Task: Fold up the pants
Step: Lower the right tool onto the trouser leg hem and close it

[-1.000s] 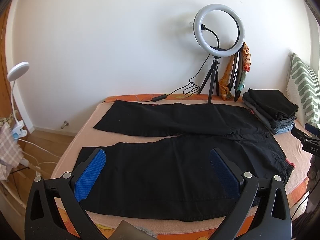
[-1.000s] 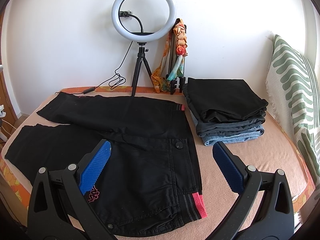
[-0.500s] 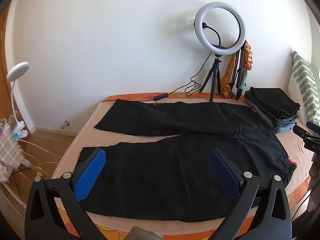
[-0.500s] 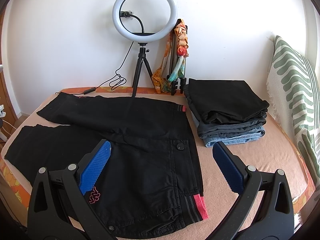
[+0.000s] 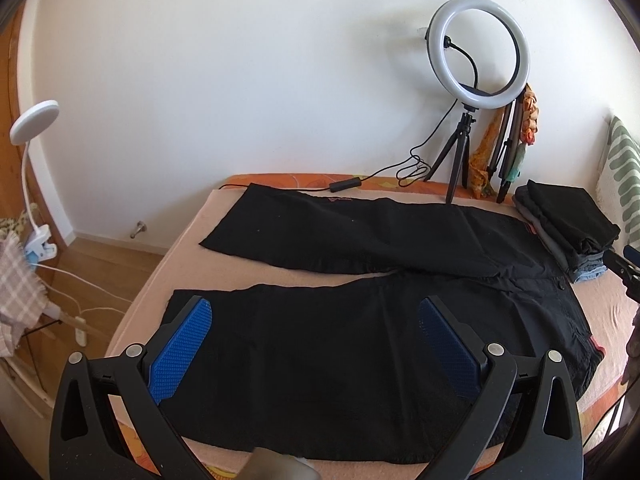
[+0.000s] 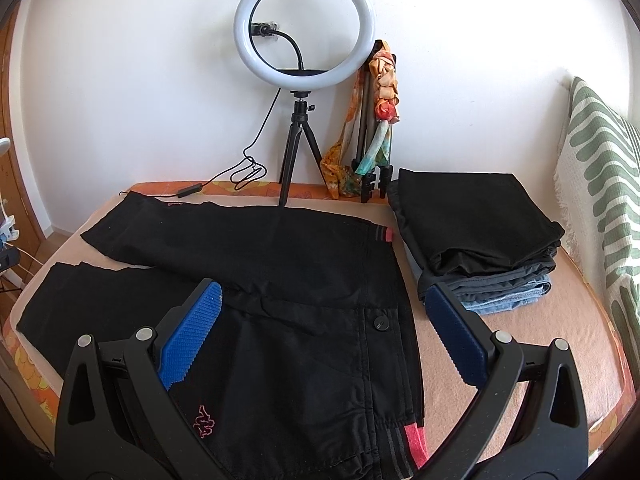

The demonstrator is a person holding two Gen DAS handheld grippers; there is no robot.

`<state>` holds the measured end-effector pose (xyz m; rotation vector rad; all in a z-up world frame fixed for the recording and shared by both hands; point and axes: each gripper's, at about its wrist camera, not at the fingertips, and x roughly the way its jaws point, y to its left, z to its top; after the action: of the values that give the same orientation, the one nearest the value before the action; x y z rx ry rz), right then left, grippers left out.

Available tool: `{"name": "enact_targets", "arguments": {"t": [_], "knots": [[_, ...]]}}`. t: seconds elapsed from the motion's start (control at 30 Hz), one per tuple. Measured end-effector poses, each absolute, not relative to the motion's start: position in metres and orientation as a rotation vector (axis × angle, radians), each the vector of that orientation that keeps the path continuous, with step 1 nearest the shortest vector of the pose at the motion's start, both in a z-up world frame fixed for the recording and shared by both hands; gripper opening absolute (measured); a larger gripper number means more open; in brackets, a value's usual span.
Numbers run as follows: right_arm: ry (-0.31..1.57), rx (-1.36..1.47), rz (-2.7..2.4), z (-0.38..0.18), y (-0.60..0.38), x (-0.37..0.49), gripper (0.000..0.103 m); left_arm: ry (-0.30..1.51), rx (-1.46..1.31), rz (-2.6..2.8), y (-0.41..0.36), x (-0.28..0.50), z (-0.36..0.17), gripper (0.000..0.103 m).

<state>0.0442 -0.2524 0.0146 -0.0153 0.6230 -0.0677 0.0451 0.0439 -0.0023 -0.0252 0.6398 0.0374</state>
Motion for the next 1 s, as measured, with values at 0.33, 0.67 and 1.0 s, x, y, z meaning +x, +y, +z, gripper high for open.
{"name": "enact_targets", "arguments": {"t": [0.33, 0.67, 1.0], "knots": [[0.662, -0.048, 0.061, 0.016, -0.240, 0.106, 0.103, 0.706, -0.078, 0.033, 0.065, 0.069, -0.010, 0.102], [0.778, -0.122, 0.190, -0.003, -0.238, 0.217, 0.103, 0.746, -0.046, 0.001, 0.070, 0.105, -0.013, 0.097], [0.911, -0.164, 0.213, -0.049, -0.244, 0.322, 0.103, 0.853, -0.011, -0.032, 0.084, 0.201, -0.012, 0.097]]}}
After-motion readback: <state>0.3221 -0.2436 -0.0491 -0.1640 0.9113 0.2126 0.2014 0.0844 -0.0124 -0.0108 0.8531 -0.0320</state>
